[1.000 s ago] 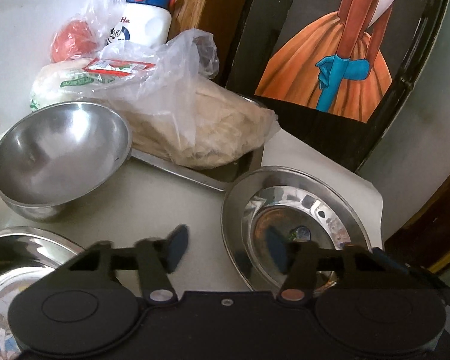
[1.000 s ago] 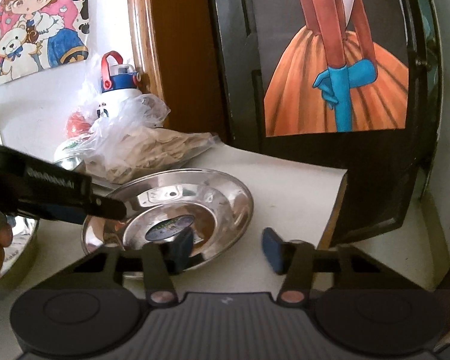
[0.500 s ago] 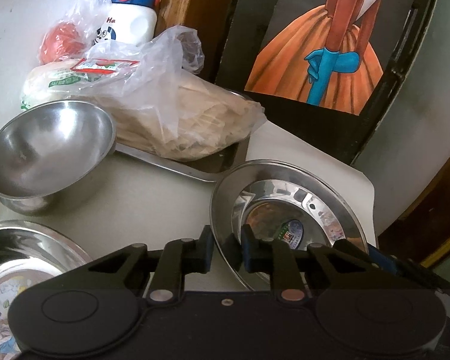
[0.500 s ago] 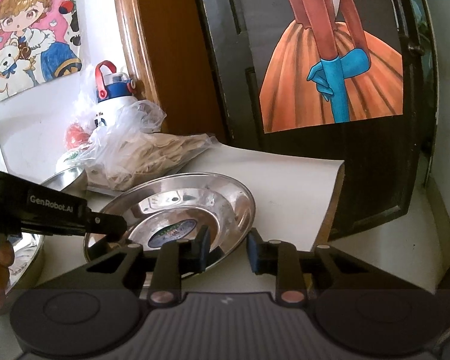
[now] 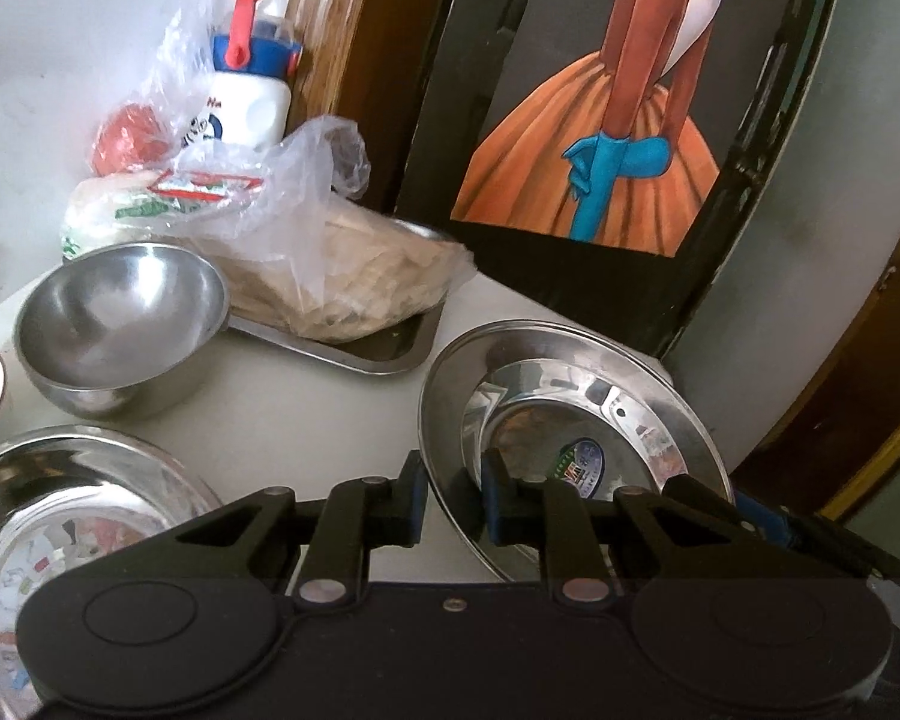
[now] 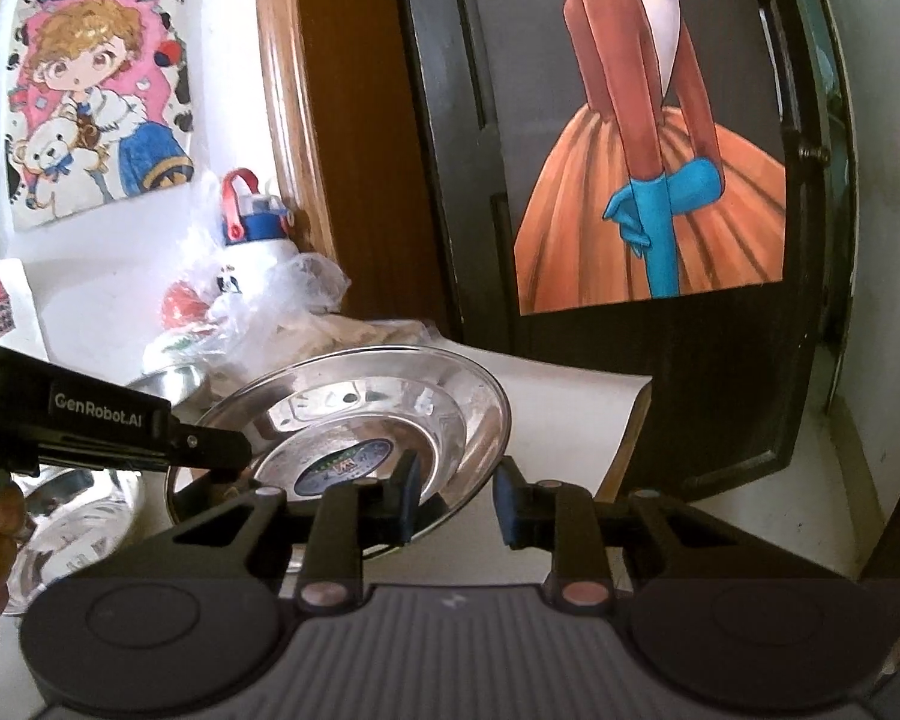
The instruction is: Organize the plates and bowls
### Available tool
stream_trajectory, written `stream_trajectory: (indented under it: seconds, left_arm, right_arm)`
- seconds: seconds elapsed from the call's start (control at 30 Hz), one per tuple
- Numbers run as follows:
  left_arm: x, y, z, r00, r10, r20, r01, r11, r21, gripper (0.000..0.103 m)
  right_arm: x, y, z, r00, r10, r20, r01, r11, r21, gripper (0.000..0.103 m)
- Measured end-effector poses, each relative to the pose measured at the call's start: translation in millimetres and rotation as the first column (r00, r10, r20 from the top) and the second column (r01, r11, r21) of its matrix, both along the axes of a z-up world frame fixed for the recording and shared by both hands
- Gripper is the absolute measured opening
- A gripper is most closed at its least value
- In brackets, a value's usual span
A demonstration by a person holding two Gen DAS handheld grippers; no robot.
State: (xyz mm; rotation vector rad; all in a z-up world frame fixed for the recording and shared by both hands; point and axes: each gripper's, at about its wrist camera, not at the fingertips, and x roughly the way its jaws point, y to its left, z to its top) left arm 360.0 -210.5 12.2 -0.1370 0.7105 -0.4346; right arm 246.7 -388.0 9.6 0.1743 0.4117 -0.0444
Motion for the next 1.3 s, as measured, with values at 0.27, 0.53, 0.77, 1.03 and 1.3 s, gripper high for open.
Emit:
stream_trajectory:
  seconds: [0.27, 0.53, 0.77, 1.03, 1.3]
  left_arm:
    - [-31, 22, 25, 0.999, 0.009, 0.043, -0.007, 0.999, -0.036, 0.02]
    - [-57, 69, 45, 0.995, 0.069, 0.076, -0.065, 0.996, -0.053, 0.02]
    - [-77, 114, 54, 0.986, 0.135, 0.099, -0.13, 0.99, -0.055, 0.02]
    - [-92, 157, 52, 0.972, 0.211, 0.101, -0.206, 0.977, -0.051, 0.02]
    - [-95, 181, 43, 0.964, 0.246, 0.098, -0.242, 0.969, -0.043, 0.02]
  right_arm:
    - [-24, 24, 29, 0.999, 0.029, 0.04, -0.027, 0.999, -0.035, 0.029]
    - [-35, 69, 48, 0.993, 0.1, 0.07, -0.097, 0.994, -0.051, 0.029]
    - [-36, 107, 54, 0.982, 0.171, 0.081, -0.167, 0.984, -0.056, 0.029]
    - [-31, 143, 48, 0.968, 0.242, 0.073, -0.238, 0.97, -0.057, 0.03]
    - [-24, 160, 38, 0.958, 0.282, 0.052, -0.279, 0.959, -0.056, 0.03]
